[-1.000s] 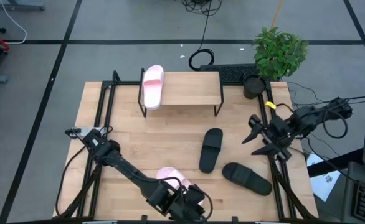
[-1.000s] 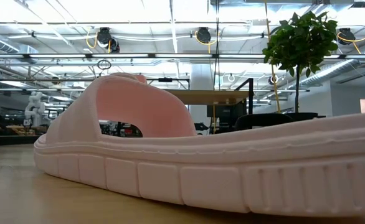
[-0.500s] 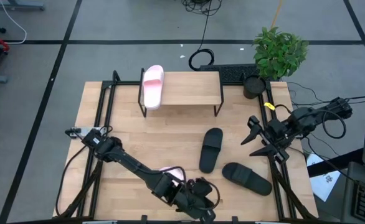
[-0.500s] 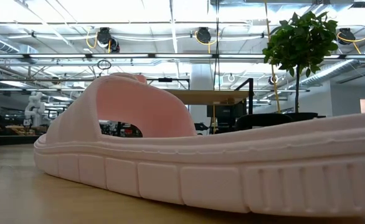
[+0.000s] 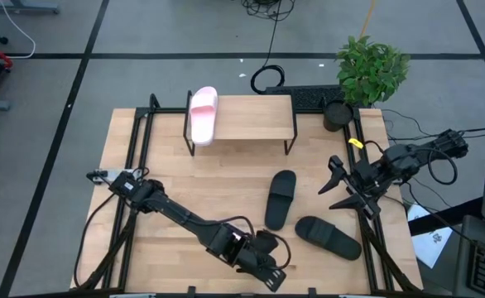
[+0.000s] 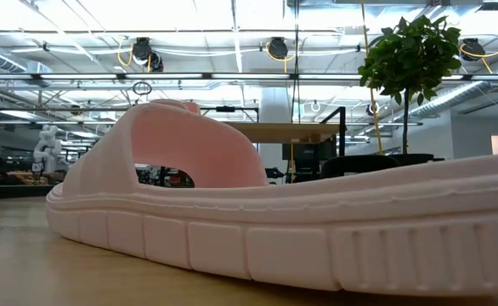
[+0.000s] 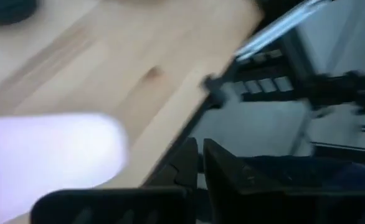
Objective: Pick and place slides into the shelf
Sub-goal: Put the pink slide on the shelf
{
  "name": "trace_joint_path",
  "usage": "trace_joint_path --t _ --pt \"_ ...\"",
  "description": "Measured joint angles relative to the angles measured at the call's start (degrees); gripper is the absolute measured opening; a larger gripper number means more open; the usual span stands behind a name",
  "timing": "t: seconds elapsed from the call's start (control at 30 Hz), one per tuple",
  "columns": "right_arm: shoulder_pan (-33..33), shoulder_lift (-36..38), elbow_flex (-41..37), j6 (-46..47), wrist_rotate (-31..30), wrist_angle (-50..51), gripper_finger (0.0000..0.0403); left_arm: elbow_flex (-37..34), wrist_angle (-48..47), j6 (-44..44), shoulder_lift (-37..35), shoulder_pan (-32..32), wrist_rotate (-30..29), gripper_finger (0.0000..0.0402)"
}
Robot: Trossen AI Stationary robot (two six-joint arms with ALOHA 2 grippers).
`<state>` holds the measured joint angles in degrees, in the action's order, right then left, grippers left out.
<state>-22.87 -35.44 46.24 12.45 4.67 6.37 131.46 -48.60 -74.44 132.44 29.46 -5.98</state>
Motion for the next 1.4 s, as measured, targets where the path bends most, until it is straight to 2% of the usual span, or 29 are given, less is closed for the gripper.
trace_joint_path --t 0.1,0.23,0.4,0.7,1.1,1.4 --pt "0.0 0.0 0.0 -0.8 -0.2 0.0 0.021 0.0 -5.9 -1.7 0.0 0.1 -0.1 0.0004" --pt "0.0 0.0 0.0 -1.6 -0.5 0.0 0.021 0.0 -10.0 -2.9 0.0 0.0 -0.9 0.0004" --pt "0.0 0.0 0.0 -1.8 -3.2 -0.1 0.021 0.0 -12.0 -2.7 0.0 -0.6 0.9 0.0005" --pt "0.0 0.0 0.0 -2.5 -3.3 0.0 0.021 0.0 -12.2 -0.6 0.0 -0.7 4.5 0.0002" --pt "0.0 0.0 0.0 -2.5 -3.2 0.0 0.021 0.0 -18.1 0.2 0.0 -0.8 2.7 0.0002" --pt "0.0 0.0 0.0 -2.7 -3.1 0.0 0.021 0.0 -18.1 0.2 0.0 -0.9 2.9 0.0052"
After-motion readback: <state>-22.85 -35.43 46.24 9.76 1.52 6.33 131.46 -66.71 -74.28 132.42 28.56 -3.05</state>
